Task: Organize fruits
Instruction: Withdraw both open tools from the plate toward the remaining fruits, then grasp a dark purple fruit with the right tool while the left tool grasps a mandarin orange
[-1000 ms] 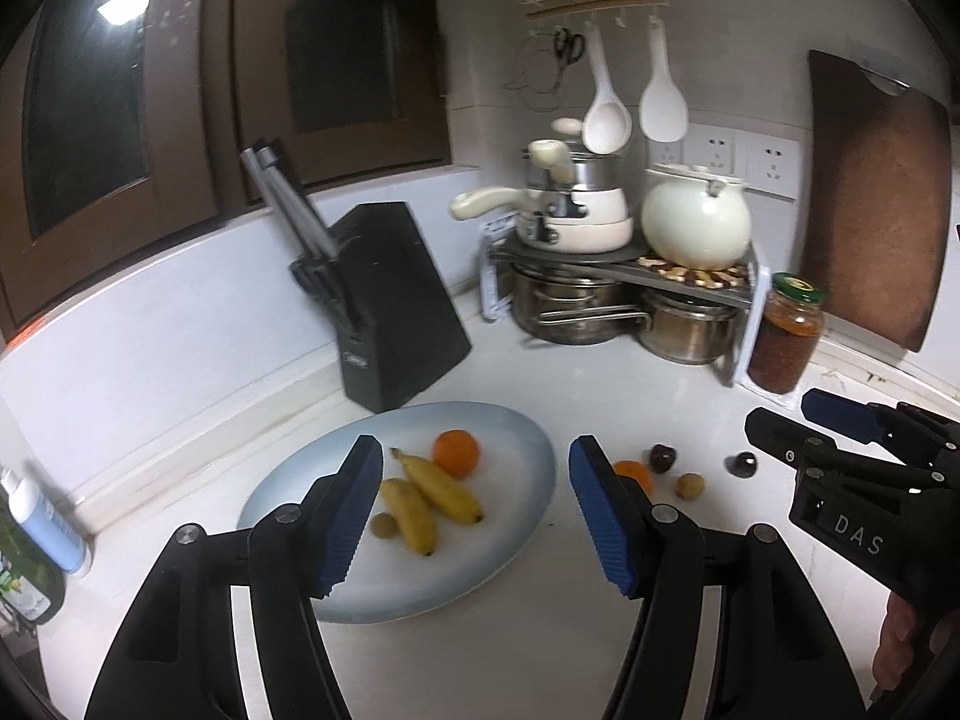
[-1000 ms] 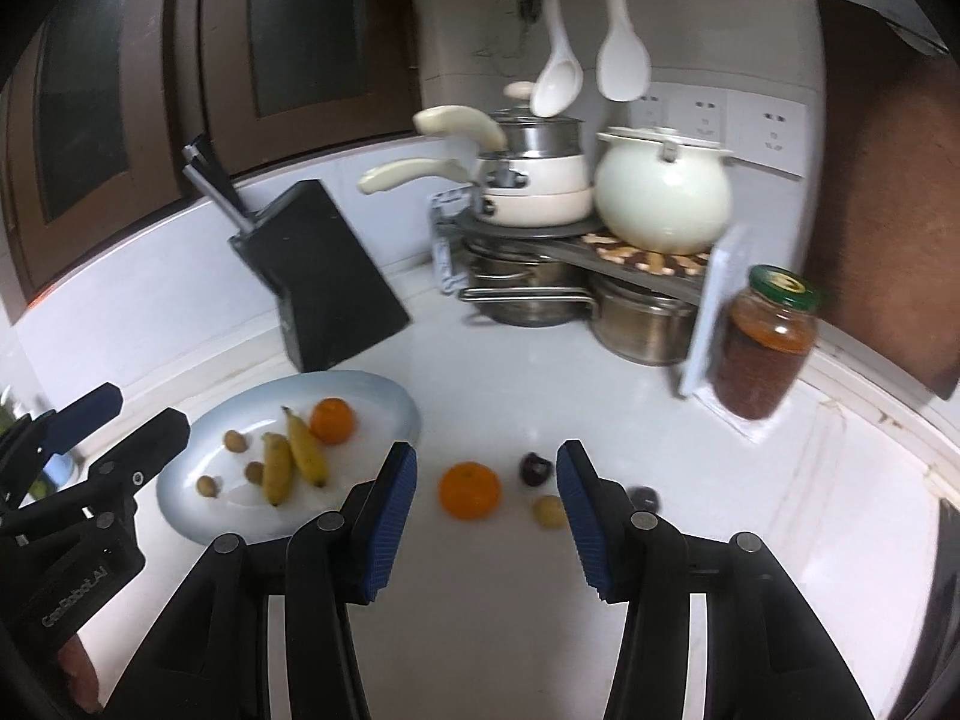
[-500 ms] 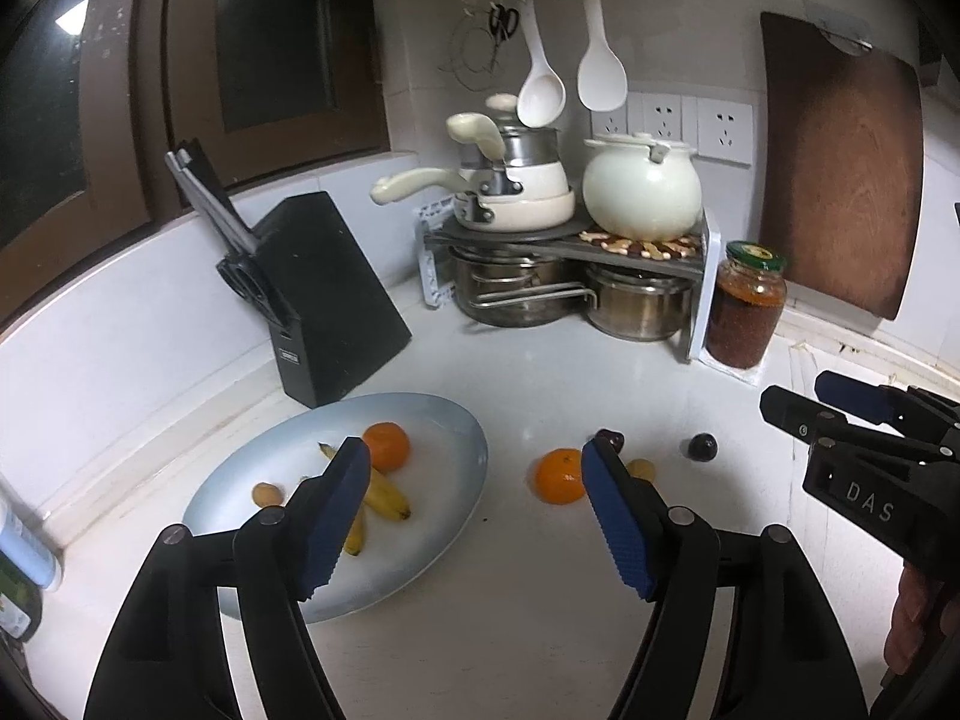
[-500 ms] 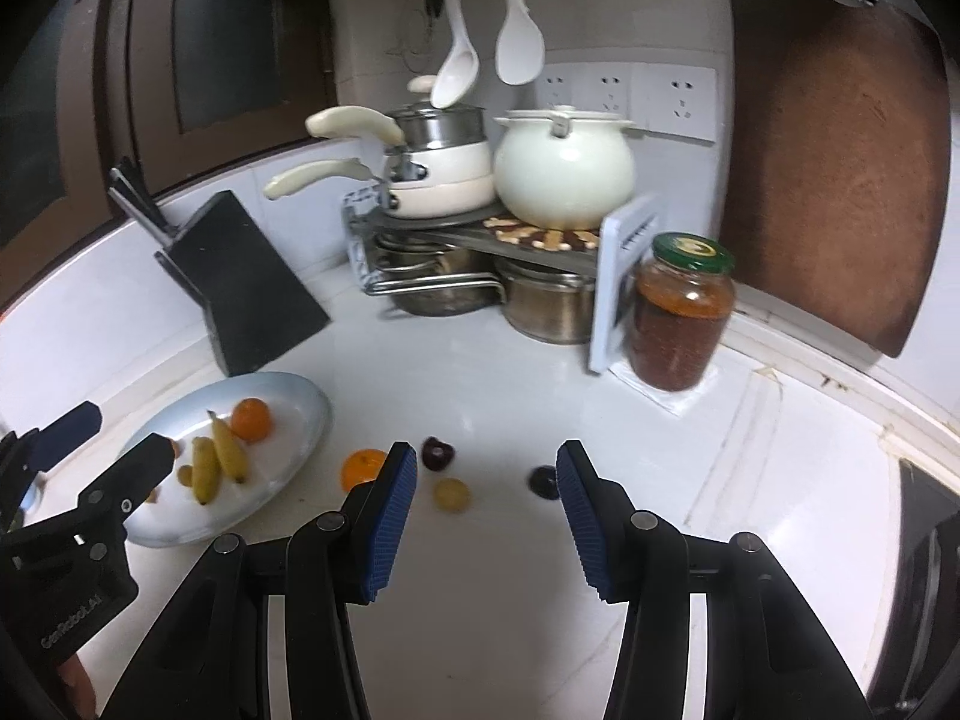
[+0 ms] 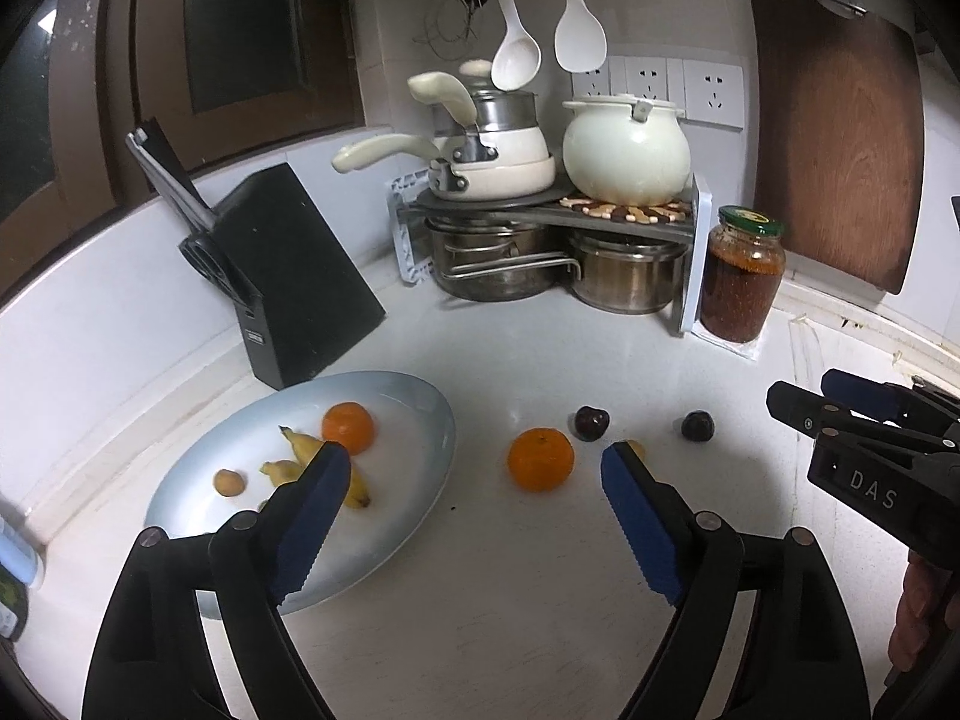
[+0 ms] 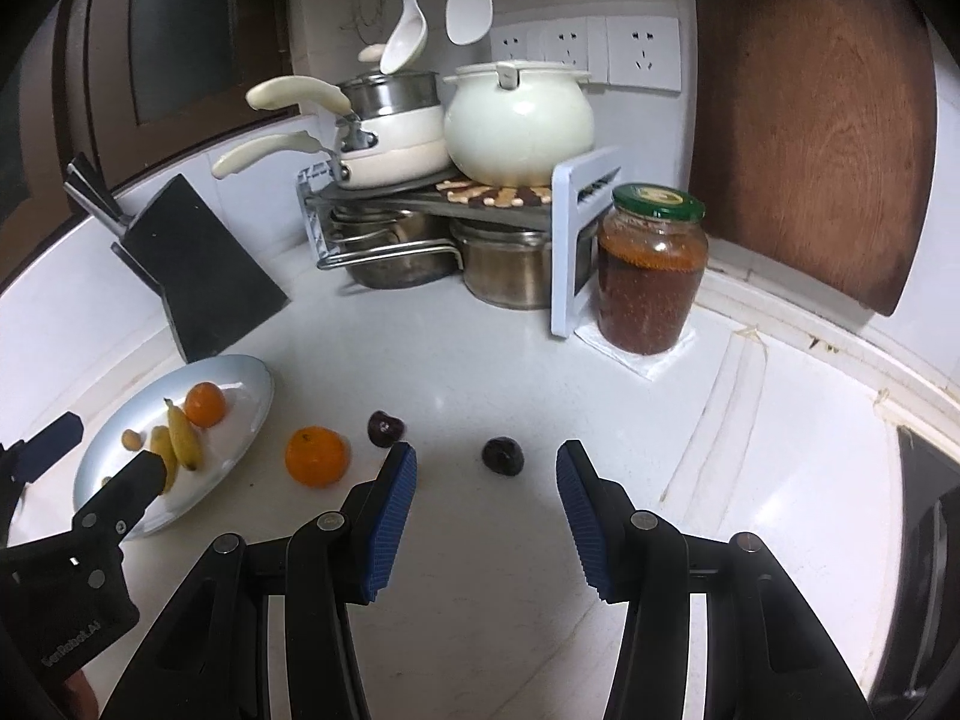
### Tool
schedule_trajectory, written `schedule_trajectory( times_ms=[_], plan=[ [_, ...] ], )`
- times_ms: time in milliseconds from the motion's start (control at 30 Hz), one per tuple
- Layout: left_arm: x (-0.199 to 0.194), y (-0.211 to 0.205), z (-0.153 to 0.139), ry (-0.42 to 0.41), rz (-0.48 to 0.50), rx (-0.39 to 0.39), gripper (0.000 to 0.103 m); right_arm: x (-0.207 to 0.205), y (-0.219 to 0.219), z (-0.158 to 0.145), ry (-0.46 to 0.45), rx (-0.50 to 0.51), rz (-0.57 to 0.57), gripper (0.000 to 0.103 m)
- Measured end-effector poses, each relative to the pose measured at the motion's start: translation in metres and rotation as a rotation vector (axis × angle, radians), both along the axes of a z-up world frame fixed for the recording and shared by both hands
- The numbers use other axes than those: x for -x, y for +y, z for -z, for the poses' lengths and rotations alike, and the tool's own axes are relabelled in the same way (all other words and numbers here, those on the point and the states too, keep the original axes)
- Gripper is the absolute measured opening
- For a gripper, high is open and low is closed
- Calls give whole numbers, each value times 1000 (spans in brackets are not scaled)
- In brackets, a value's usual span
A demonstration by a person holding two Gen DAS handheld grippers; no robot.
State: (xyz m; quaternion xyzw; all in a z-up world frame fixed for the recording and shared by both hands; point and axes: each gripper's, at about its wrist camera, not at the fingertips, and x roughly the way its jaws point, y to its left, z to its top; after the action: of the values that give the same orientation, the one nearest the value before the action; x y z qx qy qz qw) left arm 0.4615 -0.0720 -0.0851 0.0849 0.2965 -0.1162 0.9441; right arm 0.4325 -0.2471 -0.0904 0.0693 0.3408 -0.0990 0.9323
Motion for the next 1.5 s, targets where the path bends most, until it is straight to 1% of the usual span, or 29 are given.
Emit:
schedule_trajectory(
  times_ms=[500, 700, 867, 967, 1167, 1400, 1500],
  plan=[
    [-30, -24, 27, 53, 37, -2, 86, -28, -24, 30, 66, -51, -3, 50],
    [-46, -29, 40, 95, 51, 7, 85, -43, -28, 42, 90, -69, -17, 50],
    [-55, -34, 46, 106, 62, 6, 85, -54, -30, 53, 115, -79, -27, 50],
    [-62, -36, 51, 119, 67, 2, 81, -59, -32, 59, 127, -84, -31, 50],
    [-74, -40, 63, 151, 83, -7, 79, -68, -33, 70, 149, -87, -38, 50],
    [-85, -44, 73, 163, 87, -26, 76, -77, -33, 81, 177, -96, -38, 50],
    [-90, -45, 77, 175, 90, -30, 72, -79, -32, 84, 183, -92, -37, 50]
  ],
)
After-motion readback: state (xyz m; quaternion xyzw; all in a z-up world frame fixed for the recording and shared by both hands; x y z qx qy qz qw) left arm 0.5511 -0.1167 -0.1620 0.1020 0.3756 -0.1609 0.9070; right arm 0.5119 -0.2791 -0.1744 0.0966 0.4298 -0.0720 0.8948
